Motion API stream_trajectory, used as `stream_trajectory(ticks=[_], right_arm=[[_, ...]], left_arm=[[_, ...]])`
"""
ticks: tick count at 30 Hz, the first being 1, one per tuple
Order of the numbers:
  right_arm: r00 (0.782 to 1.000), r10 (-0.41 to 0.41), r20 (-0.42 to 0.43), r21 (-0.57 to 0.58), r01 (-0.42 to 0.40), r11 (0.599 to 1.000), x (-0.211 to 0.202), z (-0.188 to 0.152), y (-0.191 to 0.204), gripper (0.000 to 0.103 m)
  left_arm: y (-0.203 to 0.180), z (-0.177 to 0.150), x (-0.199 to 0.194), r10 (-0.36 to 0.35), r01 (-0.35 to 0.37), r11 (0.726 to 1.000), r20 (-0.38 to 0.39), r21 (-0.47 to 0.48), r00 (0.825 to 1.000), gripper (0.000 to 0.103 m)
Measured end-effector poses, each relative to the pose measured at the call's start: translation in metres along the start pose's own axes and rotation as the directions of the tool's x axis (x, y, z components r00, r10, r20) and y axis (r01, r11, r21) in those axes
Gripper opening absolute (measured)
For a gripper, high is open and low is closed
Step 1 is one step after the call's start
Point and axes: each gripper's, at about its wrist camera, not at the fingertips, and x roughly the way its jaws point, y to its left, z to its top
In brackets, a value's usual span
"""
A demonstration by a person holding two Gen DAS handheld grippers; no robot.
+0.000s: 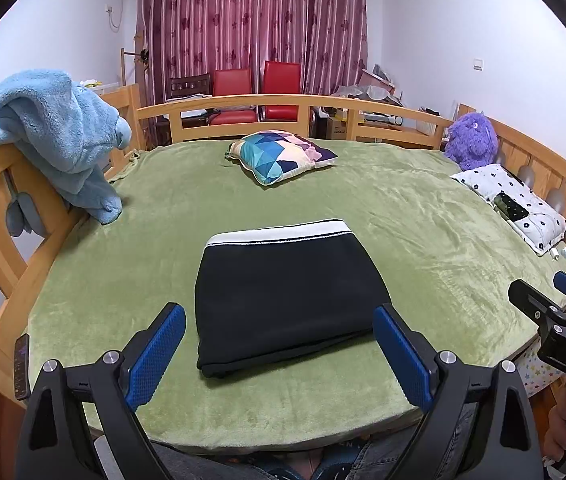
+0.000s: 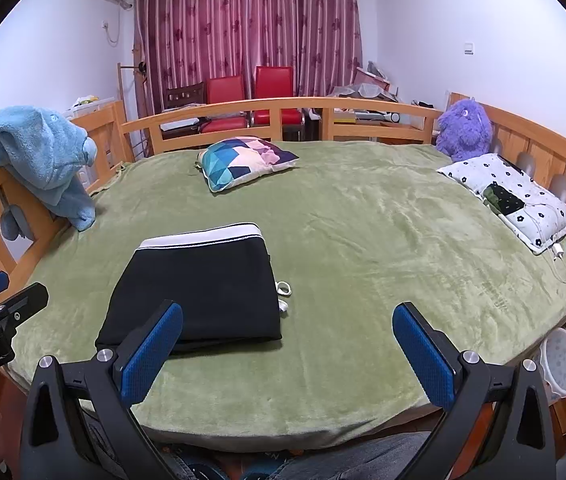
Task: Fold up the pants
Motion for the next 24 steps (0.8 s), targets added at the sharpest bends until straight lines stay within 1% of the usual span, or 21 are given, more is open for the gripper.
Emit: stream_trajectory(ticks=[24], right_arm=[[1.0, 0.007, 0.008, 0.002, -0.007, 1.0, 0.0005, 0.0016, -0.0001, 0.103]], left_arm=[[-0.0019, -0.0013, -0.0018, -0.003, 0.003, 1.0, -0.007, -0.002, 1.0, 0.095]])
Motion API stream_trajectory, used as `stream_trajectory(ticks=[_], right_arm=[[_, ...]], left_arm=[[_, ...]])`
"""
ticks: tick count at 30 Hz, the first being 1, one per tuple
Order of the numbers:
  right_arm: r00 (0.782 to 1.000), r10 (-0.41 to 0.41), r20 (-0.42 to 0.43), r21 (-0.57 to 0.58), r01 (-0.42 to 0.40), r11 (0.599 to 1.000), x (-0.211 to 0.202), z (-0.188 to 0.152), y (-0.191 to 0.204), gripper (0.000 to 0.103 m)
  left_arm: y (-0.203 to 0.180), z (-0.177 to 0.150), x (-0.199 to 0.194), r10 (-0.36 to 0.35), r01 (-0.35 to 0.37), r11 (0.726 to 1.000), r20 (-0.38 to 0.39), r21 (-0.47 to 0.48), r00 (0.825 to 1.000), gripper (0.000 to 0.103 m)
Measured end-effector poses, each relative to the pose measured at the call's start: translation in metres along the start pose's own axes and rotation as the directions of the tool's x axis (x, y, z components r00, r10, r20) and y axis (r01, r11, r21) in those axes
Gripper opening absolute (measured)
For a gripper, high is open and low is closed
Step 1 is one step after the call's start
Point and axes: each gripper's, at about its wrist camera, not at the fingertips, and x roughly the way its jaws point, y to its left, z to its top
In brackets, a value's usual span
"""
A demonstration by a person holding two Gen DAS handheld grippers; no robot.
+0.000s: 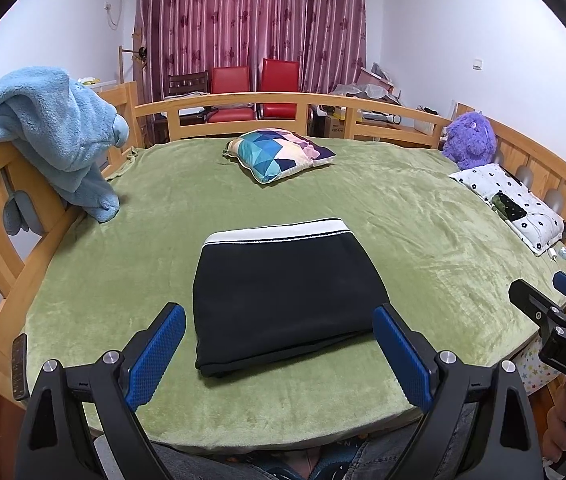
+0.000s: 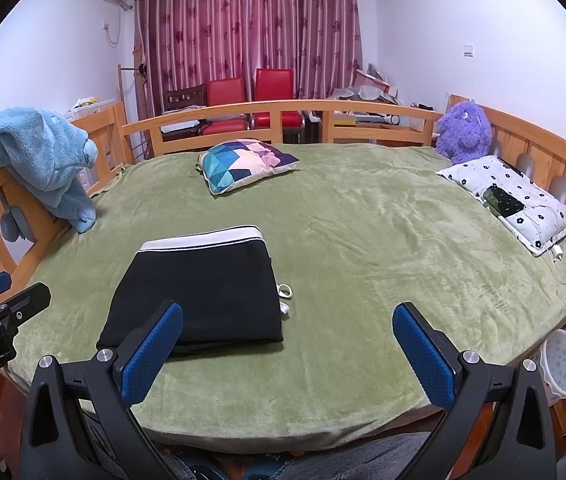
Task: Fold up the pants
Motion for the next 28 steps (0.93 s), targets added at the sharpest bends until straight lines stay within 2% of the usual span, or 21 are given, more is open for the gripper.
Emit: stream_trajectory(ticks=[28], right_arm=[[1.0, -0.012, 0.008, 0.008, 0.012, 1.0, -0.0019, 0.0039, 0.0051, 0.103]], left_arm=[[0.0005, 0.0006, 0.0013, 0.0, 0.0, 1.0, 0.008, 0.004, 1.0, 0.095]])
